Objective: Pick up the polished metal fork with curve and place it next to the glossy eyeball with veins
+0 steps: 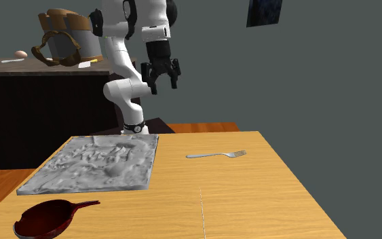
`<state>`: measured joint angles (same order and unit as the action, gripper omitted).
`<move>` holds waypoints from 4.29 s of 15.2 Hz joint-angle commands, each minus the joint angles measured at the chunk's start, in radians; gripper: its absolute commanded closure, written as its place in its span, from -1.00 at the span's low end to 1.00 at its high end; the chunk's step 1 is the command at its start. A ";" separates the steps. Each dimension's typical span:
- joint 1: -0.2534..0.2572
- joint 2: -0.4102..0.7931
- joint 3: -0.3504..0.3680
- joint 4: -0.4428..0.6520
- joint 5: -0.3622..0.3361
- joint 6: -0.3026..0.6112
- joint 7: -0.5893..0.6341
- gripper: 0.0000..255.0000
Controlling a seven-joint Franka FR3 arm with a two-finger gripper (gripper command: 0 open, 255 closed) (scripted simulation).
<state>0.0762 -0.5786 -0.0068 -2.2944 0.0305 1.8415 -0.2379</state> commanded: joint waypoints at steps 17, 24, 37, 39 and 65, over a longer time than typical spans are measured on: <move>0.134 0.566 0.082 0.168 0.020 0.350 -0.207 -1.00; 0.175 0.771 0.121 0.289 -0.004 0.416 -0.260 -1.00; 0.179 0.832 0.120 0.262 -0.011 0.504 -0.255 -1.00; 0.179 0.832 0.120 0.262 -0.011 0.503 -0.255 -1.00; 0.176 0.730 0.123 0.354 0.000 0.310 -0.256 1.00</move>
<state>0.2525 0.1580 0.1159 -1.9450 0.0292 2.1635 -0.4929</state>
